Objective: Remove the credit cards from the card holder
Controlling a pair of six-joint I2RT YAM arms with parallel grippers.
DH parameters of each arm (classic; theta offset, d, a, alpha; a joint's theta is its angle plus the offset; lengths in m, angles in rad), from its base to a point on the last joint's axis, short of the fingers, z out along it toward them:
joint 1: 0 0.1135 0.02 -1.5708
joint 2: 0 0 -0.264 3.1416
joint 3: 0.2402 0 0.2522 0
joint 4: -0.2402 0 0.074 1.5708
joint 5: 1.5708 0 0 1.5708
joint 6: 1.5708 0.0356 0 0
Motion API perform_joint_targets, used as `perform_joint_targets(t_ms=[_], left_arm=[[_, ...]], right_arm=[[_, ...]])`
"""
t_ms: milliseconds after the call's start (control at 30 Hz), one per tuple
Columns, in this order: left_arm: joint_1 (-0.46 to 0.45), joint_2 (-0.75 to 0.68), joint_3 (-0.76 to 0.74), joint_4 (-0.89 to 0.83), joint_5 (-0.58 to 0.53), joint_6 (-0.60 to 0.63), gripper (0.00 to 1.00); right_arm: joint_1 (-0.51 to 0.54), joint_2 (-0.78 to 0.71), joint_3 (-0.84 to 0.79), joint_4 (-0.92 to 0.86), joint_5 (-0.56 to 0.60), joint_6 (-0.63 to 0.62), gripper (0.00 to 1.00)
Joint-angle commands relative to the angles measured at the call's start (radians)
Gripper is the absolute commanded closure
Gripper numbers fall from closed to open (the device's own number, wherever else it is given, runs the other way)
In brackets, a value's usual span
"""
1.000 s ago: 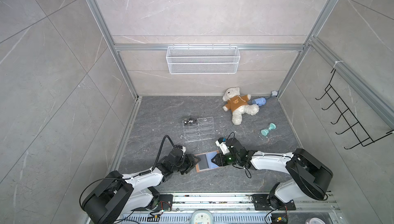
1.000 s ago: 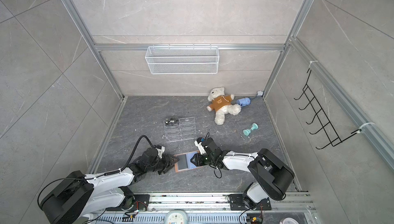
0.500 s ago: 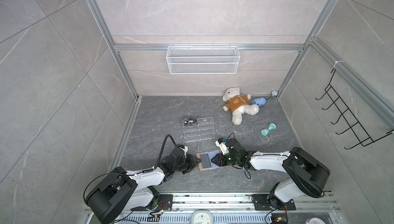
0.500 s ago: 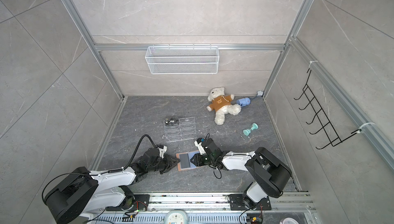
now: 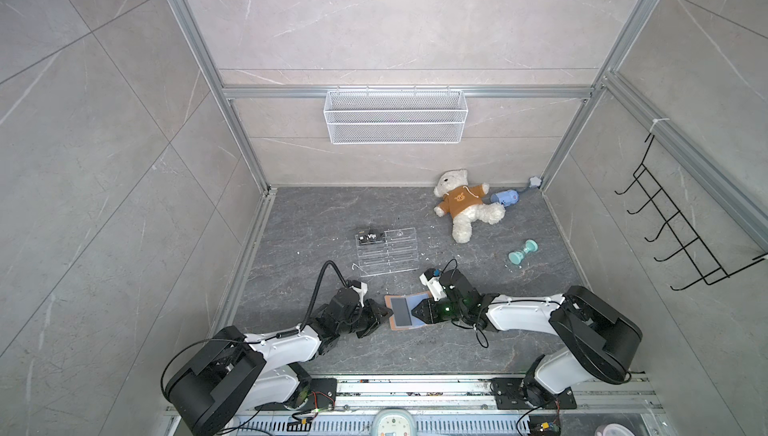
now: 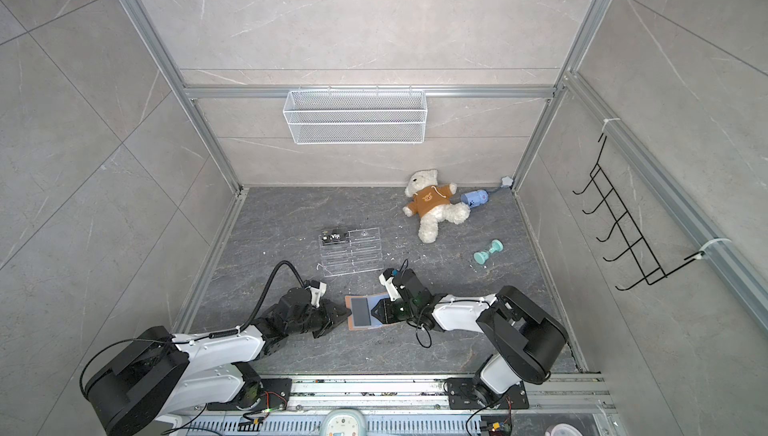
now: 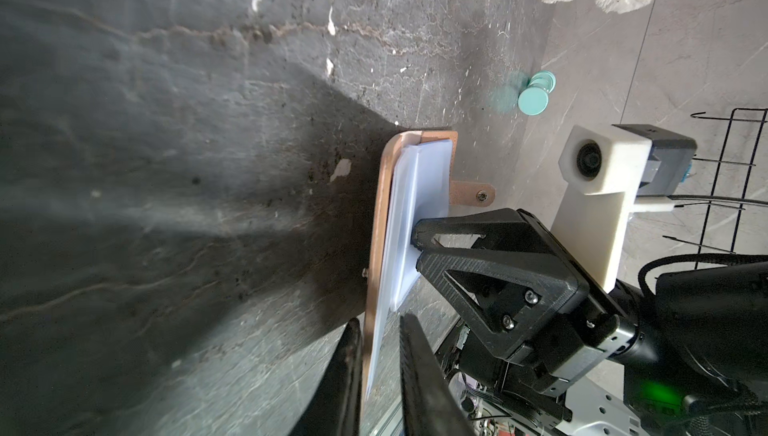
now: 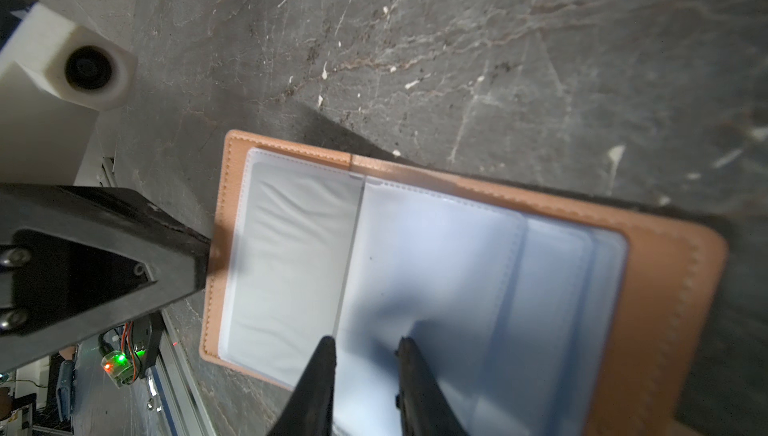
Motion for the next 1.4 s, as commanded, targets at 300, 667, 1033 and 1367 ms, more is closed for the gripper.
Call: perform_joint_targets(t_ms=[300, 667, 1033, 1367], left_arm=[[-0.011, 0.025, 0.025, 0.044, 0.025, 0.045, 0.98], [-0.02, 0.006, 0.035, 0.041, 0.023, 0.064, 1.0], [-0.03, -0.017, 0.033, 0.036, 0.01, 0.07, 1.0], [-0.033, -0.027, 0.036, 0.032, 0.01, 0.076, 1.0]], right_arm=[[-0.001, 0.009, -0.023, -0.003, 0.002, 0.011, 0.71], [-0.001, -0.147, 0.003, -0.094, 0.038, 0.001, 0.29], [0.042, -0.143, 0.149, -0.339, 0.092, -0.015, 0.0], [0.104, -0.079, 0.224, -0.451, 0.146, -0.029, 0.0]])
